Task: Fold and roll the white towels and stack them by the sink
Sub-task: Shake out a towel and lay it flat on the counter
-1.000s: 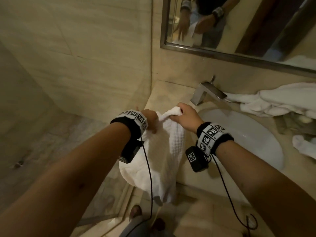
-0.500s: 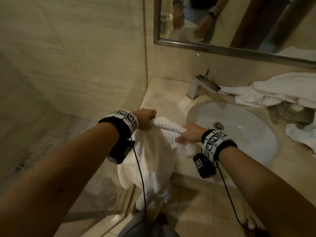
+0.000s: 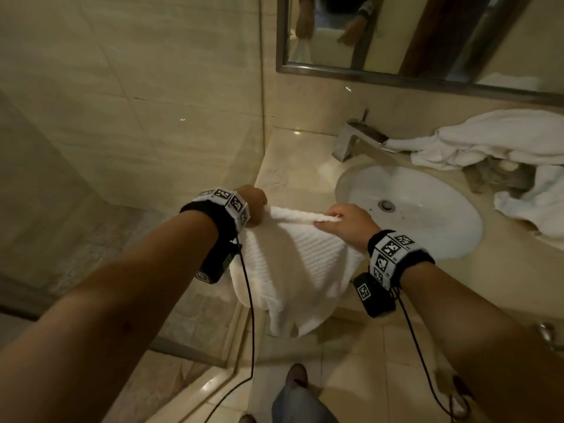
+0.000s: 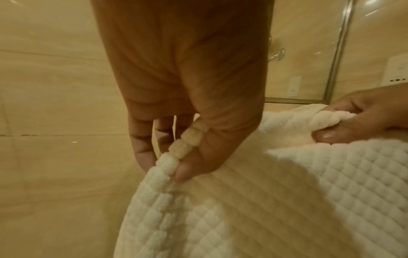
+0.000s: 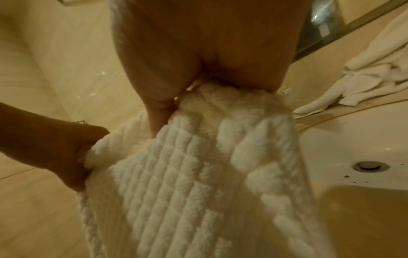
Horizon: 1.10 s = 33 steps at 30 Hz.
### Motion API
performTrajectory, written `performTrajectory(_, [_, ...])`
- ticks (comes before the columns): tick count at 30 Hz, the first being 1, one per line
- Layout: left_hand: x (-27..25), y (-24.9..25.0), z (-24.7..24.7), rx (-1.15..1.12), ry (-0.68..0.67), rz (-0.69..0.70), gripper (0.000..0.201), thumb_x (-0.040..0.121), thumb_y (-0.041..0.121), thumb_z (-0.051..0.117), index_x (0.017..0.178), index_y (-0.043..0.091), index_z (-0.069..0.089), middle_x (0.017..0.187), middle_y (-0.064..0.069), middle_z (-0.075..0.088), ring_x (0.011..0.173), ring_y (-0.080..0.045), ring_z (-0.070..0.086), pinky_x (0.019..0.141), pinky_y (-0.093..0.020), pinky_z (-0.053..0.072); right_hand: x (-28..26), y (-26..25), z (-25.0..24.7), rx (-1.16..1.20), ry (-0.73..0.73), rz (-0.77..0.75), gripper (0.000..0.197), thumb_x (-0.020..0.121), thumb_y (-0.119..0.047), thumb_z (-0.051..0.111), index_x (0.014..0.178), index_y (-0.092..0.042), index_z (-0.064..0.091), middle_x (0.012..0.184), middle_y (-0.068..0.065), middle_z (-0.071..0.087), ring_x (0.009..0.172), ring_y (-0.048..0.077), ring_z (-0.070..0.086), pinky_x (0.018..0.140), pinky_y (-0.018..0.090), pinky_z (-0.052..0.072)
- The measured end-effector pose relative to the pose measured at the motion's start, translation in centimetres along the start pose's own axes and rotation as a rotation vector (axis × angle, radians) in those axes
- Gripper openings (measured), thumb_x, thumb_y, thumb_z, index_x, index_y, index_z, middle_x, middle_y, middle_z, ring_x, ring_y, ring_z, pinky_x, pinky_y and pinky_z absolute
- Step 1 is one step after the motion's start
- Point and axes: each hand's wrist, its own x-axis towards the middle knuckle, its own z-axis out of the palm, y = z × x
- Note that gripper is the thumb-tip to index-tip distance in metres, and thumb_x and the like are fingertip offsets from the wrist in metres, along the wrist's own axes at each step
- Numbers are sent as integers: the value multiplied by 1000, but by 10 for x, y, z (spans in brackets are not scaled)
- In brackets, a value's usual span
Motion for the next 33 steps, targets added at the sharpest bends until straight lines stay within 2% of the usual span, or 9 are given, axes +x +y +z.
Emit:
performTrajectory(4, [-26, -2, 3, 136, 112, -23, 23, 89, 17, 55, 104, 4, 67, 107, -14, 66, 98, -32, 65, 75, -33, 50, -26, -20, -3, -89, 60, -4, 25, 79, -30, 74, 93, -10, 71, 90, 8, 68, 87, 23, 63, 67, 25, 40])
performTrajectory(8, [-43, -17, -2, 181, 220, -124, 30, 93, 21, 54, 114, 3, 63, 115, -16, 63, 105, -35, 62, 79, -36, 51, -40, -30, -11, -363, 168, 0, 11, 87, -6, 54, 82, -9, 64, 94, 16, 68, 91, 34, 61, 66, 26, 34])
performTrajectory(12, [-46, -16, -7, 189, 280, -156, 27, 91, 3, 49, 113, -2, 63, 115, -20, 62, 105, -38, 61, 80, -38, 51, -41, -26, -5, -435, 385, 41, 18, 89, -9, 50, 82, -13, 66, 91, 13, 68, 93, 36, 60, 68, 29, 40])
performTrajectory(16, [-29, -16, -21, 137, 308, -153, 27, 92, 4, 48, 114, -2, 63, 116, -20, 63, 106, -37, 62, 81, -38, 50, -26, -22, -13, -438, 532, 129, 23, 93, -16, 48, 87, -20, 69, 89, 7, 68, 95, 34, 59, 77, 37, 47])
performTrajectory(21, [21, -26, -27, 12, 247, -173, 24, 94, 10, 50, 111, -1, 65, 114, -20, 64, 105, -36, 62, 79, -36, 49, 20, -9, -17, -279, 414, 174, 19, 75, -6, 75, 94, -9, 72, 93, 11, 73, 90, 29, 67, 82, 36, 55])
performTrajectory(24, [60, -40, -26, -131, 146, -241, 11, 90, 17, 57, 89, 8, 63, 109, -15, 65, 96, -33, 64, 74, -34, 50, 64, 5, -18, -310, 340, 225, 35, 73, -31, 80, 98, -11, 68, 104, 6, 68, 99, 25, 64, 85, 29, 50])
performTrajectory(27, [113, -58, -18, -186, 50, -319, 24, 84, 28, 65, 67, 15, 54, 84, -10, 63, 78, -29, 60, 74, -35, 54, 108, 26, -18, -233, 220, 286, 56, 82, -53, 65, 124, -17, 61, 130, 8, 54, 121, 24, 50, 96, 28, 40])
performTrajectory(29, [147, -65, -9, -214, -15, -360, 25, 85, 30, 62, 67, 14, 54, 78, -7, 61, 75, -28, 60, 73, -36, 54, 132, 38, -15, -164, 193, 330, 56, 84, -49, 66, 128, -15, 59, 133, 7, 53, 123, 23, 49, 96, 27, 39])
performTrajectory(33, [189, -59, -5, -251, -28, -376, 26, 94, 21, 52, 72, 7, 57, 98, -15, 67, 86, -31, 63, 66, -30, 44, 178, 53, -18, -130, 158, 383, 45, 81, -33, 76, 115, -5, 64, 119, 9, 63, 111, 25, 58, 82, 24, 40])
